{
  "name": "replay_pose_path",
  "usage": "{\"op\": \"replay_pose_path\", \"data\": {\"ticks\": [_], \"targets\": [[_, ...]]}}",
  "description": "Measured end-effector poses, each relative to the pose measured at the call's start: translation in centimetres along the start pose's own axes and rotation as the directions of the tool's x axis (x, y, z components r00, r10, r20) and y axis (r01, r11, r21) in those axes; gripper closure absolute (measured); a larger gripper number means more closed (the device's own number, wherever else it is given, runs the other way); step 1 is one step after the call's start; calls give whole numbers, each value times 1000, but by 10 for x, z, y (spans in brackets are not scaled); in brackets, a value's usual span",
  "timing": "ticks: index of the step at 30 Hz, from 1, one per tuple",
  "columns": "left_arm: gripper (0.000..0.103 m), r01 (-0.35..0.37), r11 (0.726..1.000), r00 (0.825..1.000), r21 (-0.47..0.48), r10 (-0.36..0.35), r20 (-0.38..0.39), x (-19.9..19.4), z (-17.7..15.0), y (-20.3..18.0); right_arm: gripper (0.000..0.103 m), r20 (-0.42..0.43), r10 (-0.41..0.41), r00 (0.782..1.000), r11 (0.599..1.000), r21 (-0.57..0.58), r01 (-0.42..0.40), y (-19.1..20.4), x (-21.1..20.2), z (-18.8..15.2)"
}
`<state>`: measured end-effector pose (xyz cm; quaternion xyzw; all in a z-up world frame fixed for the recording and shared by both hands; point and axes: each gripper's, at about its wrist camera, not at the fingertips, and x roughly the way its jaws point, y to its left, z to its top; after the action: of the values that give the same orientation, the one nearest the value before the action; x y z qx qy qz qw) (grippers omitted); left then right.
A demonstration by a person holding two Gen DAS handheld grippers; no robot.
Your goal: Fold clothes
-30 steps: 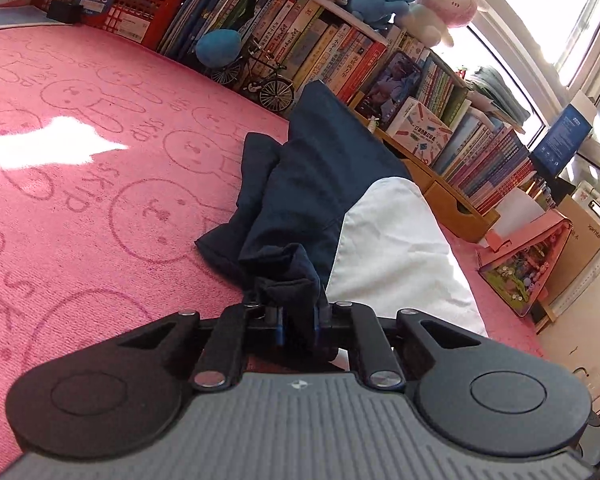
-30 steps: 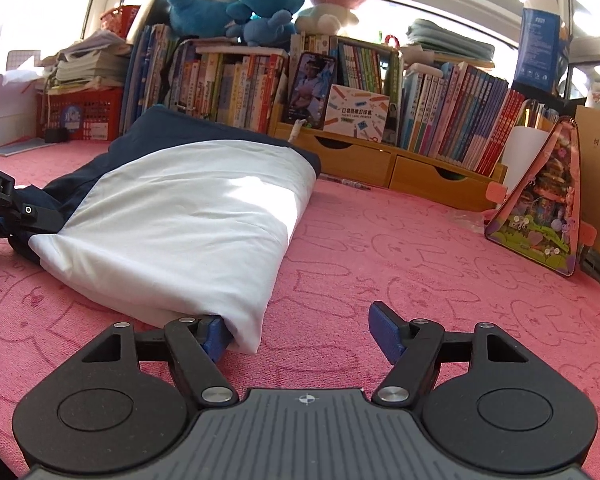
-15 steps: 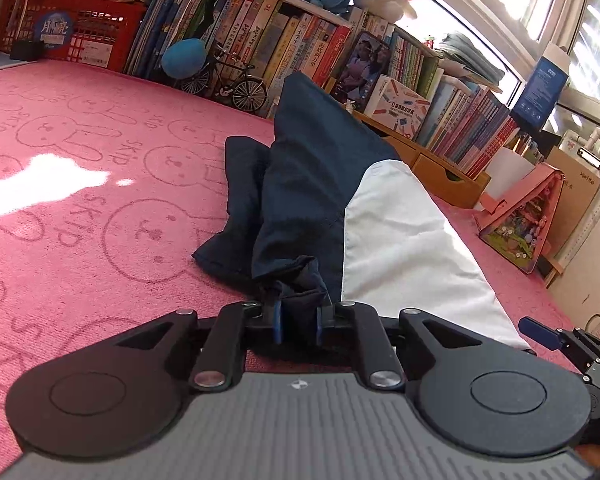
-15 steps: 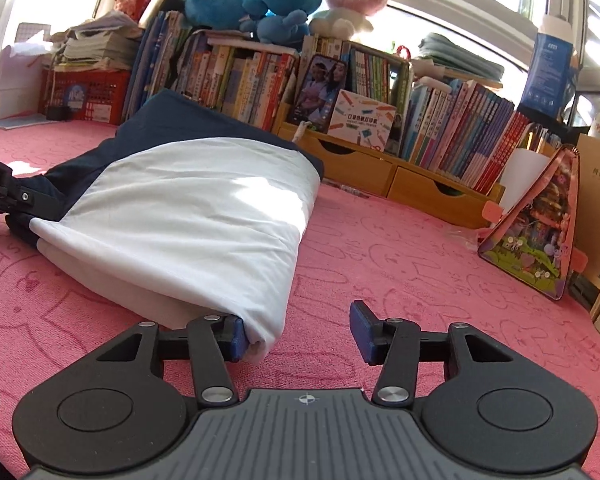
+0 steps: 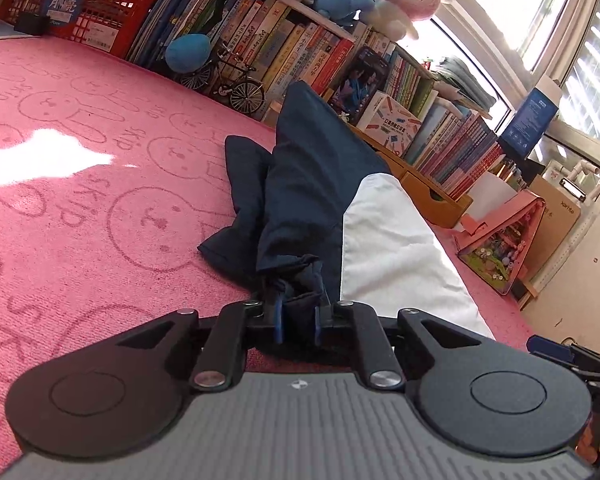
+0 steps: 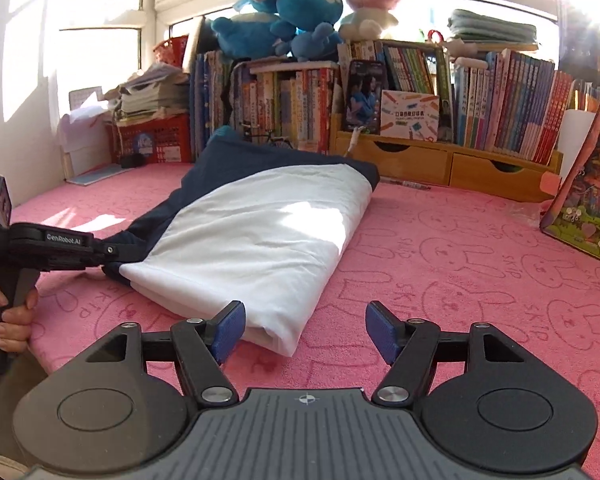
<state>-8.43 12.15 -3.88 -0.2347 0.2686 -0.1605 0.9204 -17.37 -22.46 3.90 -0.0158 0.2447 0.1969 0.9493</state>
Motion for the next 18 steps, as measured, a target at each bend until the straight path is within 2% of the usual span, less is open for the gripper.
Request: {"op": "replay_pose_path", "data": {"ticks": [1, 4, 6, 9, 11, 14, 18], "targets": [[88, 1, 1000, 1000, 1, -1, 3, 0, 0, 0, 39, 11, 20, 1000, 1000, 13, -20, 1, 2, 10], [88, 17, 1000, 1000, -21, -17, 7, -1, -1, 4, 60, -2, 55, 998, 998, 0, -55, 12, 32, 46], [88, 27, 999, 1000, -35, -27, 9, -2, -1, 6, 68, -39, 92, 995, 995, -33, -93, 29, 76, 70], [88, 34, 999, 999, -37, -33, 10, -2, -1, 7, 72, -95, 97, 991, 990, -89, -106, 56, 144, 95], [88, 42, 998, 999, -40, -41, 12, -3, -2, 9, 78, -165, 100, 981, 991, -72, -113, 65, 198, 111], [89, 51, 998, 999, -39, -51, 15, -4, -3, 10, 81, -272, 93, 958, 994, -25, -103, 75, 267, 127], [89, 58, 998, 998, -38, -57, 20, -5, -4, 11, 82, -337, 121, 934, 991, -12, -133, 90, 319, 139]]}}
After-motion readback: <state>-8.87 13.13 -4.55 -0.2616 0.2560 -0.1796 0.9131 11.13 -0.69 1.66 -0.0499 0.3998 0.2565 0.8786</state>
